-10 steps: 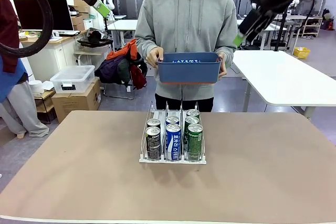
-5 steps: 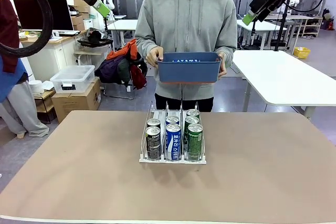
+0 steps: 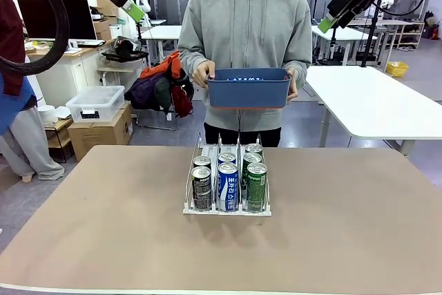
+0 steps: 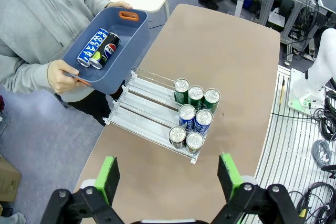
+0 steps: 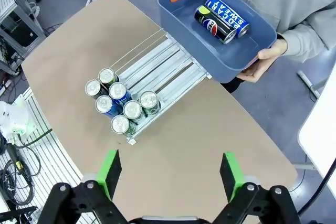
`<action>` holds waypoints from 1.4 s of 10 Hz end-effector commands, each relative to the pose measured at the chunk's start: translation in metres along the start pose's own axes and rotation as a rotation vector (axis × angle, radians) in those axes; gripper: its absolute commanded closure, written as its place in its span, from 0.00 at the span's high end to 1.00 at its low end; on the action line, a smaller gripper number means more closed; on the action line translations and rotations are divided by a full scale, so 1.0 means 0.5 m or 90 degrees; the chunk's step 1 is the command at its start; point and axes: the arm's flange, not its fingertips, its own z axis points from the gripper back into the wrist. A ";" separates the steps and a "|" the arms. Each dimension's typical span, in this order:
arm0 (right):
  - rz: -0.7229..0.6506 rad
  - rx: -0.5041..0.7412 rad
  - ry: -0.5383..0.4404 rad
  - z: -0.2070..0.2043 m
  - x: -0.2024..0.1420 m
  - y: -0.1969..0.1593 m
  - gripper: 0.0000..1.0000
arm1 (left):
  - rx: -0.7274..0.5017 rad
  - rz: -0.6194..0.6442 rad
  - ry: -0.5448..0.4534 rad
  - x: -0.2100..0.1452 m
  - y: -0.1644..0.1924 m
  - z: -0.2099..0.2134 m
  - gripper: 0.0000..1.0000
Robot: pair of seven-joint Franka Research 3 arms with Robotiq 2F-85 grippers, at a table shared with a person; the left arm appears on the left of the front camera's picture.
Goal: Fill the beverage cans into the dispenser.
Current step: Pick up the Ionic drink handed by the human.
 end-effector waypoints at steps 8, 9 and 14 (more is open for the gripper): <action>0.000 0.003 0.004 0.003 -0.002 0.001 1.00 | -0.013 0.007 -0.007 -0.003 -0.004 0.000 1.00; 0.000 0.003 0.004 0.003 -0.002 0.001 1.00 | -0.013 0.007 -0.007 -0.003 -0.004 0.000 1.00; 0.000 0.003 0.004 0.003 -0.002 0.001 1.00 | -0.013 0.007 -0.007 -0.003 -0.004 0.000 1.00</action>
